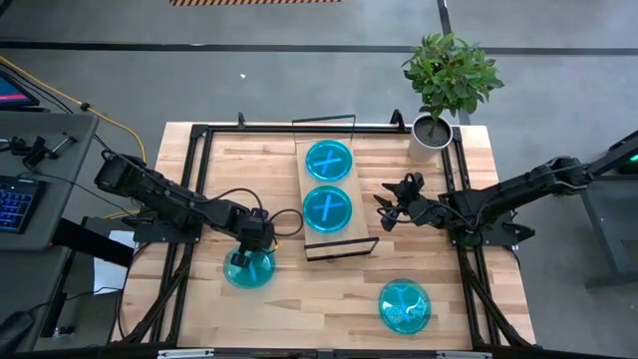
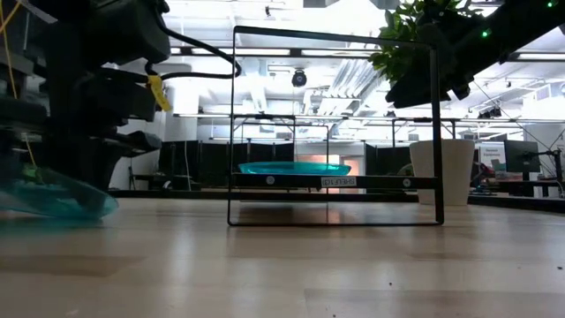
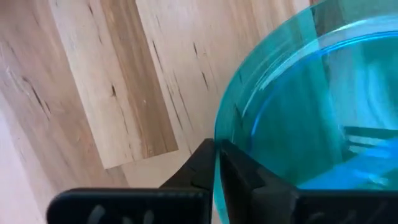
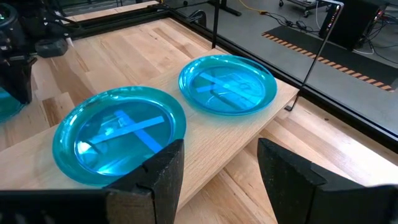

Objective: Place and stack plates onto a shelf
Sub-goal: Stack the blue plate on top of the blue plate on the shelf

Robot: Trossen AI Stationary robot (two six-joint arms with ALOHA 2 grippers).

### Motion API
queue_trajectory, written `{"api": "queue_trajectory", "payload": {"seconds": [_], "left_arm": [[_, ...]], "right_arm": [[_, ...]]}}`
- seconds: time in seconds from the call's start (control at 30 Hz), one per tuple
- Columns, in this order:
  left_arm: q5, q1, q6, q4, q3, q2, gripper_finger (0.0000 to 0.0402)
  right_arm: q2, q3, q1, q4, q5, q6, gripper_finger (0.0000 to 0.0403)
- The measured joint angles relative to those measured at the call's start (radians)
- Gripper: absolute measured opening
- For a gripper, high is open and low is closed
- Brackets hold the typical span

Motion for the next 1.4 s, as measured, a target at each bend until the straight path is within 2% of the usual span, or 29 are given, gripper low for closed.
{"api": "queue_trajectory", "payload": {"seconds": [0.43, 0.77, 1.0, 1.17, 1.33, 1.4], "left_arm": [[-0.103, 0.004, 0.019, -0.197, 0.159, 0.003, 0.0000], [-0.272, 0.018, 0.047, -0.446, 0.324, -0.001, 0.0000], [-0.433, 0.088, 0.000, -0.516, 0.365, -0.105, 0.0000], [-0.626, 0.145, -0.048, -0.497, 0.365, -0.236, 0.0000], [-0.810, 0.220, -0.097, -0.411, 0.365, -0.345, 0.0000], [-0.835, 0.262, -0.104, -0.333, 0.366, -0.372, 0.0000]], "right_arm": [[0.000, 0.000, 0.000, 0.000, 0.001, 0.000, 0.0188], [0.000, 0.000, 0.000, 0.000, 0.000, 0.000, 0.0188], [0.000, 0.000, 0.000, -0.003, -0.034, 0.000, 0.0188], [0.000, 0.000, 0.000, -0.007, -0.042, 0.004, 0.0188], [0.000, 0.000, 0.000, -0.006, -0.042, 0.009, 0.0188], [0.000, 0.000, 0.000, -0.004, -0.041, 0.010, 0.0188]]}}
